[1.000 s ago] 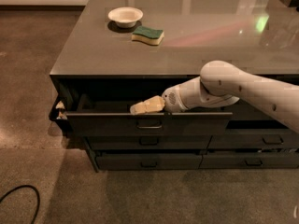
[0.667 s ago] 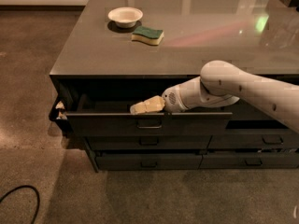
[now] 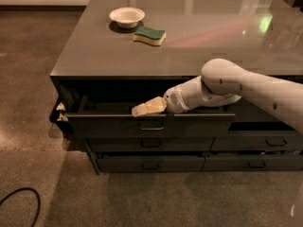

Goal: Open top drawer

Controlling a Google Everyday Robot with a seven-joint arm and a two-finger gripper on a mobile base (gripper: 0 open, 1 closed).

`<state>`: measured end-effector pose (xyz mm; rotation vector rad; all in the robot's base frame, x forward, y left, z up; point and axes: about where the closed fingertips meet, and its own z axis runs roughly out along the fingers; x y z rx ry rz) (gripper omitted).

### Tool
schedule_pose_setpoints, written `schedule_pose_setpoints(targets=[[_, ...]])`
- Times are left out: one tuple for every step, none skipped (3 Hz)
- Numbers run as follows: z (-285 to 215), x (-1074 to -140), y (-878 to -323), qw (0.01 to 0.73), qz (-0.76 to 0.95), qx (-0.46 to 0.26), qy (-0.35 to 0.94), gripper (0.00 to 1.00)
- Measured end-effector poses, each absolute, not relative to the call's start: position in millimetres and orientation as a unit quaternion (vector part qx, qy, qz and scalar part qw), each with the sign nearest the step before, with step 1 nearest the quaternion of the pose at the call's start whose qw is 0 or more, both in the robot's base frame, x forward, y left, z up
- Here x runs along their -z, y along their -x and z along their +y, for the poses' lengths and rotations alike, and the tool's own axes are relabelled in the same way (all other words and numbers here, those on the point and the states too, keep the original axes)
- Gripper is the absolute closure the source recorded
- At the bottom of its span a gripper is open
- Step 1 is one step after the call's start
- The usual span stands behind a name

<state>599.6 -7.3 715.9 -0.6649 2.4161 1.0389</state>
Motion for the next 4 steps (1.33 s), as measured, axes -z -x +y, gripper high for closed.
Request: schedule_pose_setpoints(targets=[[-7.3, -713.8, -601.3, 0.205, 0.871, -0.368, 0.254, 0.0], [-7.3, -714.8, -601.3, 0.205, 0.871, -0.368, 0.254, 0.0], [-11.7, -707.5, -593.9, 0.199, 0.864, -0.353, 0.298, 0.0], [-11.7, -709.8, -593.9, 0.199, 0.864, -0.353, 0.298, 0.0]])
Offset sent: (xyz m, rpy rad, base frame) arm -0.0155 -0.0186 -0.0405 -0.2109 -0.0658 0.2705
